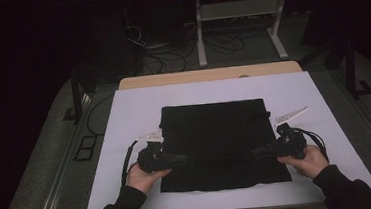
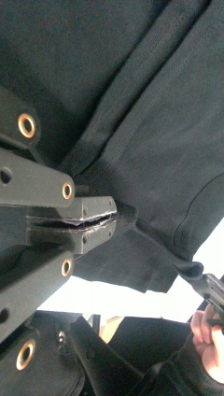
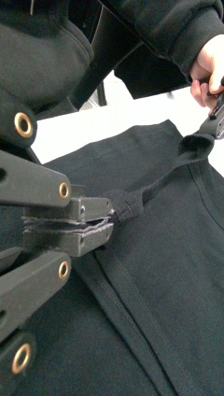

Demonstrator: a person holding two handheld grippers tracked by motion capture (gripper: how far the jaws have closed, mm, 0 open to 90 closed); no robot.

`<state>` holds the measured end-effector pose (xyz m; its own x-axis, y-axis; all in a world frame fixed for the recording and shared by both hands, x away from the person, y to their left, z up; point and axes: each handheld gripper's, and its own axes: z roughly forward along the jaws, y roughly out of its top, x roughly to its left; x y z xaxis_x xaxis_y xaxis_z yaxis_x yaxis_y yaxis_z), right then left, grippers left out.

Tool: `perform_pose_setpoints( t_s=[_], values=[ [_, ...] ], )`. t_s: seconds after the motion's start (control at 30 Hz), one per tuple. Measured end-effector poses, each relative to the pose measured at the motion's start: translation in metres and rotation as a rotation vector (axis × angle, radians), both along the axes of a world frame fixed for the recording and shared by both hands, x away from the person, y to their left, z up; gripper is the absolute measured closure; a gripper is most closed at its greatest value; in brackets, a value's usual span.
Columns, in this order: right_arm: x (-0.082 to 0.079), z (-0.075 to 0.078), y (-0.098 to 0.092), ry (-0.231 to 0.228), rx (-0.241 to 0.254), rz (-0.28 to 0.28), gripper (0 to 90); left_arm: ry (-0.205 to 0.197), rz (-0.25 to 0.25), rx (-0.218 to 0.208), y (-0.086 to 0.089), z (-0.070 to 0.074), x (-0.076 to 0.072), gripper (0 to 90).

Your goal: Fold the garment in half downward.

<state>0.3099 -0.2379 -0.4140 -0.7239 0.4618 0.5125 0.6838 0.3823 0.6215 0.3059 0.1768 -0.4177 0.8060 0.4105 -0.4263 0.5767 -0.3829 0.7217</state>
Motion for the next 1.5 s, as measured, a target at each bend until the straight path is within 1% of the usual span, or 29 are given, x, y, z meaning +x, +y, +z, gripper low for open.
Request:
perform_pose_setpoints(
  t_s=[0.13,0.23,0.27,0.37,0.57,0.97,1.27,1.4,1.5],
  values=[
    [-0.004,-0.001,0.002,0.003,-0.006,0.015,85.7,0.000,-0.008,0.009,0.001,0.000,-0.002,86.1],
    [-0.007,-0.001,0.003,0.005,-0.009,0.018,85.7,-0.003,-0.011,0.005,0.001,0.000,-0.004,86.1],
    [-0.008,-0.001,0.003,-0.001,-0.012,0.022,85.7,-0.005,-0.015,0.008,0.001,0.000,-0.005,86.1],
    [-0.011,-0.001,0.004,0.000,-0.013,0.029,85.7,-0.008,-0.025,0.011,0.001,0.001,-0.008,86.1],
    [-0.016,-0.001,0.005,-0.002,-0.021,0.041,85.6,-0.004,-0.041,0.013,0.000,0.001,-0.014,86.1],
    [-0.023,-0.002,0.007,0.012,-0.036,0.066,85.6,0.008,-0.082,0.045,-0.003,0.000,-0.023,86.1],
    [-0.029,-0.003,0.009,0.019,-0.047,0.090,85.5,0.020,-0.084,0.060,-0.002,-0.003,-0.026,86.0],
    [-0.031,-0.004,0.011,0.022,-0.061,0.098,85.3,0.023,-0.091,0.076,-0.003,-0.004,-0.026,85.9],
    [-0.032,-0.004,0.011,0.021,-0.062,0.104,85.3,0.025,-0.095,0.080,-0.003,-0.004,-0.027,85.9]
  ],
)
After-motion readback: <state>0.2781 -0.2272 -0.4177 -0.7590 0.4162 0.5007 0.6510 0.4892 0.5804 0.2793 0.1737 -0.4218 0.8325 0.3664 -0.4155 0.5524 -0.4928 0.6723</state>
